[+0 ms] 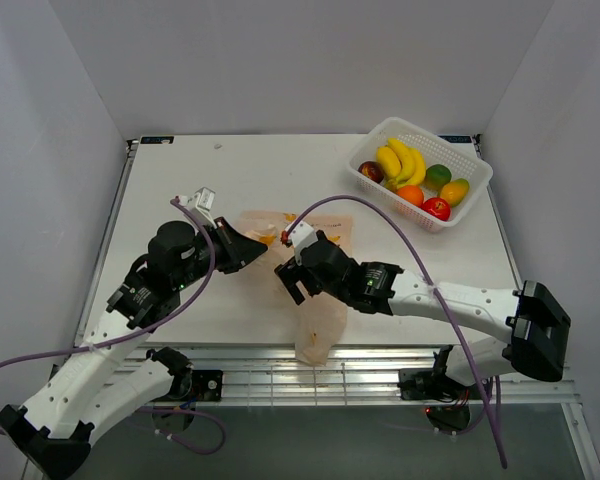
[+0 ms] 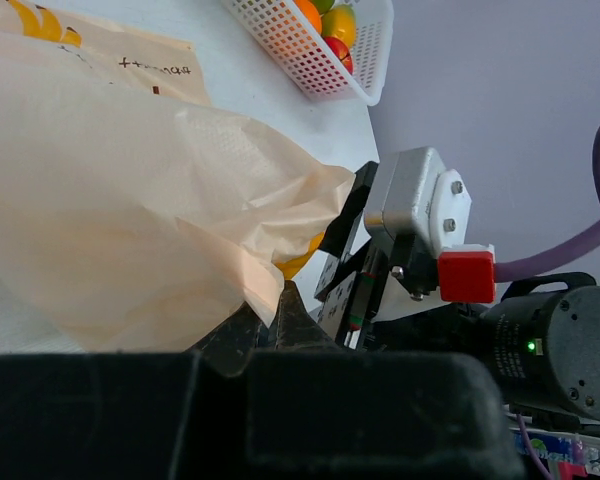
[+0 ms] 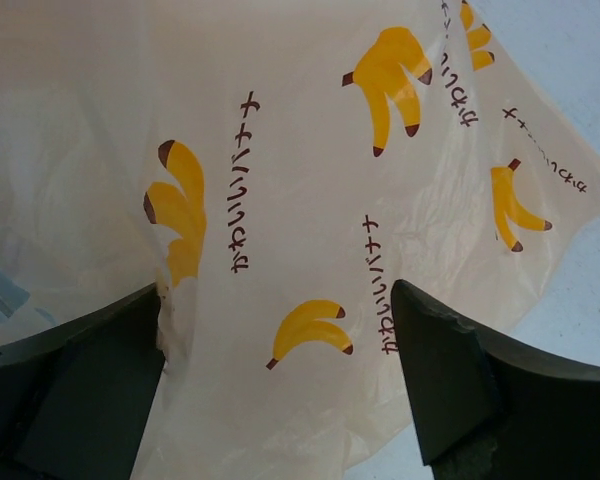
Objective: Place the fruits into the plastic bag
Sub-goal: Expand the plastic bag at the center of the board.
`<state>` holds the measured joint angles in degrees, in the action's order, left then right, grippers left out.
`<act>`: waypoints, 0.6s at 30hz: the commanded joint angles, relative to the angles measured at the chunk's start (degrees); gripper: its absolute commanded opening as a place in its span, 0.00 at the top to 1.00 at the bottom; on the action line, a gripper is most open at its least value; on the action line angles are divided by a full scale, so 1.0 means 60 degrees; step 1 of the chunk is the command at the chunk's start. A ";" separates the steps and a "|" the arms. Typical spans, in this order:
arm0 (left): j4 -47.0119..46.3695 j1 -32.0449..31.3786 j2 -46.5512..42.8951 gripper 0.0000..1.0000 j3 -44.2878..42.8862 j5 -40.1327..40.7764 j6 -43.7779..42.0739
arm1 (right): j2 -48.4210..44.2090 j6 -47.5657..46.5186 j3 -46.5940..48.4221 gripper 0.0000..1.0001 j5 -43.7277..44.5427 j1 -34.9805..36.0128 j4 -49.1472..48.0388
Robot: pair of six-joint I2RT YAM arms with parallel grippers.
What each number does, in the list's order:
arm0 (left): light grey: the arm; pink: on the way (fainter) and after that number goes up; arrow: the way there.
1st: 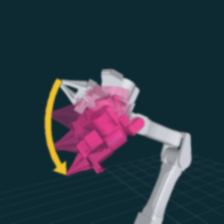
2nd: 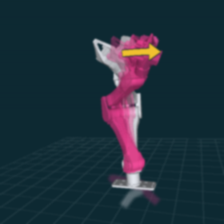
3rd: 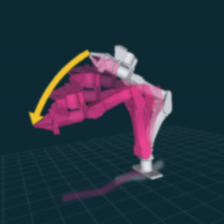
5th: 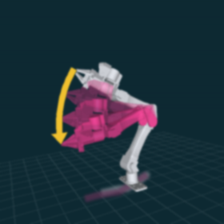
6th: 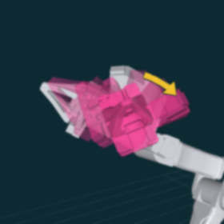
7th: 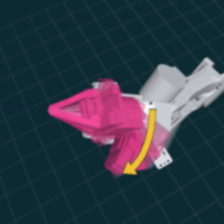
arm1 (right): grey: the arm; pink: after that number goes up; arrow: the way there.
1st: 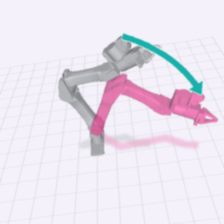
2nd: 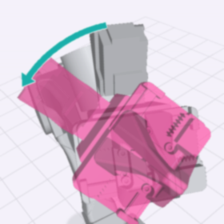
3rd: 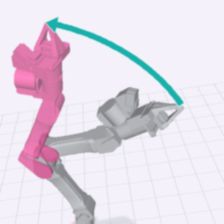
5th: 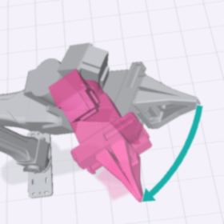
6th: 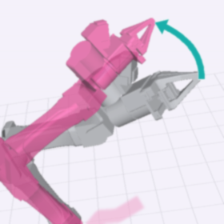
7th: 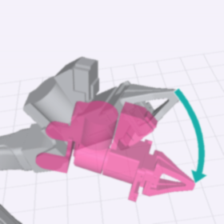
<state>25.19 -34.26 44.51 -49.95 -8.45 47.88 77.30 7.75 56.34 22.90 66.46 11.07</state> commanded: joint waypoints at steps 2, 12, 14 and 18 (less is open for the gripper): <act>-0.0214 -0.0047 -0.0065 1.00 0.0005 -0.0159 -0.0026 | 0.0300 0.0115 0.0191 0.22 -0.0547 0.0057 -0.0935; 0.1188 -0.0047 -0.0519 1.00 -0.0024 0.0834 -0.0040 | 0.0023 -0.0849 0.0512 0.92 0.1852 -0.0381 -0.0850; 0.1586 -0.0047 -0.0651 1.00 -0.0097 0.0939 -0.0084 | -0.0284 -0.1144 0.0849 0.92 0.1781 -0.0952 -0.0776; 0.2318 -0.0047 -0.0680 1.00 -0.0126 0.1013 -0.0040 | -0.0665 -0.2022 0.1303 0.92 0.1706 -0.1699 -0.0776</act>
<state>33.74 -34.30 40.88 -49.95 -3.99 47.88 76.84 0.84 59.55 29.78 58.76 8.05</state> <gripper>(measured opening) 0.011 0.078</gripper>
